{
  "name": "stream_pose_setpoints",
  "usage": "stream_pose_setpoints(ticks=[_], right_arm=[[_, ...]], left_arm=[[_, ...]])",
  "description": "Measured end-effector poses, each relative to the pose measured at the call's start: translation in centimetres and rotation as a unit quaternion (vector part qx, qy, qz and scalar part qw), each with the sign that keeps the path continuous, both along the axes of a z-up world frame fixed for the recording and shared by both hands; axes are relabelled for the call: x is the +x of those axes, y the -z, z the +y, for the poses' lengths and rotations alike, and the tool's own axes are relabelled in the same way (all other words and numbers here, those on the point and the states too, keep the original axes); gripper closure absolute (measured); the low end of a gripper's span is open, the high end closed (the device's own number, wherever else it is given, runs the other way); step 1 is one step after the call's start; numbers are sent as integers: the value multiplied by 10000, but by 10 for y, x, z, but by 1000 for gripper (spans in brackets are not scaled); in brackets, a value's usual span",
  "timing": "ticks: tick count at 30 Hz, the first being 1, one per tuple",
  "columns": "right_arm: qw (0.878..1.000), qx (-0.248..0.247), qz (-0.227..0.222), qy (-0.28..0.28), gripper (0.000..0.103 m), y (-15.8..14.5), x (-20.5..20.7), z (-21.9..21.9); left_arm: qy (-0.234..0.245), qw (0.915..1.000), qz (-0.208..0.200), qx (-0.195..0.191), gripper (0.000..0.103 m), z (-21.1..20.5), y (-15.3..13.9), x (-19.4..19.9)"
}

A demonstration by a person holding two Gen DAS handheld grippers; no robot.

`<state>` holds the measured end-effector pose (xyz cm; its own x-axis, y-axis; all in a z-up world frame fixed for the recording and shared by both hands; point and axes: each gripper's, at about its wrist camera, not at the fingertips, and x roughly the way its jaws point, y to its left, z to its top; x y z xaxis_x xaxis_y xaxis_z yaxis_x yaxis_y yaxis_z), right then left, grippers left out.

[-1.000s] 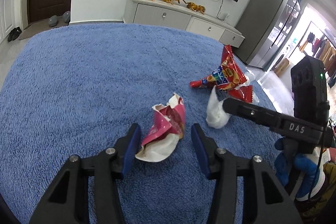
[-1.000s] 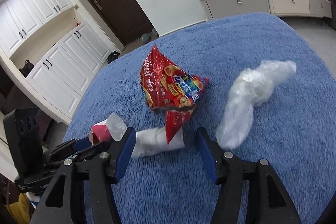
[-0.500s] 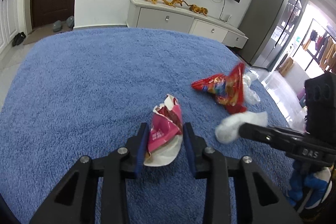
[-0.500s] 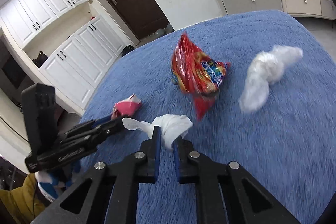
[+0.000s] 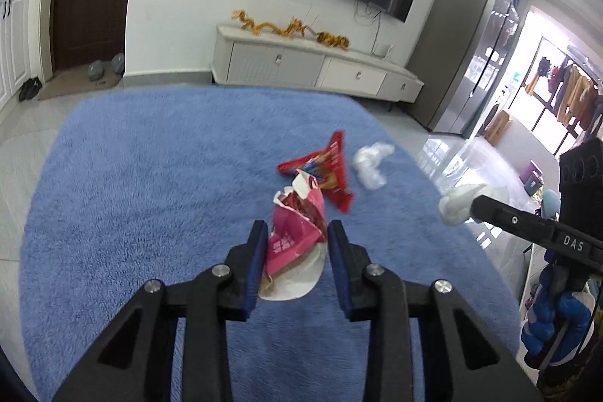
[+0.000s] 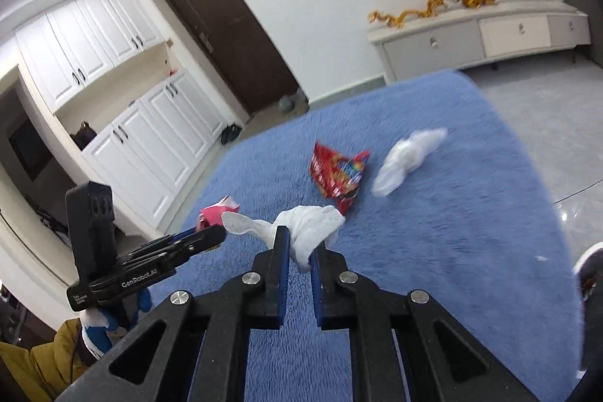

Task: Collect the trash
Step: 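Carry the pink wrapper and white bag in both grippers to the bin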

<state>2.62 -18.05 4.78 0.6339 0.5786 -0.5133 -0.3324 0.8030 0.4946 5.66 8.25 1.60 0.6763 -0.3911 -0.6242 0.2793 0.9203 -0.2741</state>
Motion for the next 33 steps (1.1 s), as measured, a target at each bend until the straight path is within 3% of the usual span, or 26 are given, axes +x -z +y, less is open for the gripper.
stream_pose_setpoints(ticks=[9, 15, 18, 25, 33], right_arm=[[9931, 109, -673, 952, 93, -45, -63, -81], [9821, 12, -787, 1714, 93, -50, -92, -138], [9747, -37, -764, 2100, 93, -47, -103, -166], [9562, -288, -445, 2879, 93, -20, -114, -227], [9413, -275, 263, 3354, 92, 38, -102, -287]], left_arm=[[422, 9979, -369, -314, 72, -52, -54, -29], [1074, 9914, -312, -685, 72, -117, -74, -30], [1411, 9874, -232, -682, 72, -161, -78, -29], [2174, 9744, 118, -553, 72, -271, -66, -21], [2811, 9566, 745, -194, 72, -392, -23, 3]])
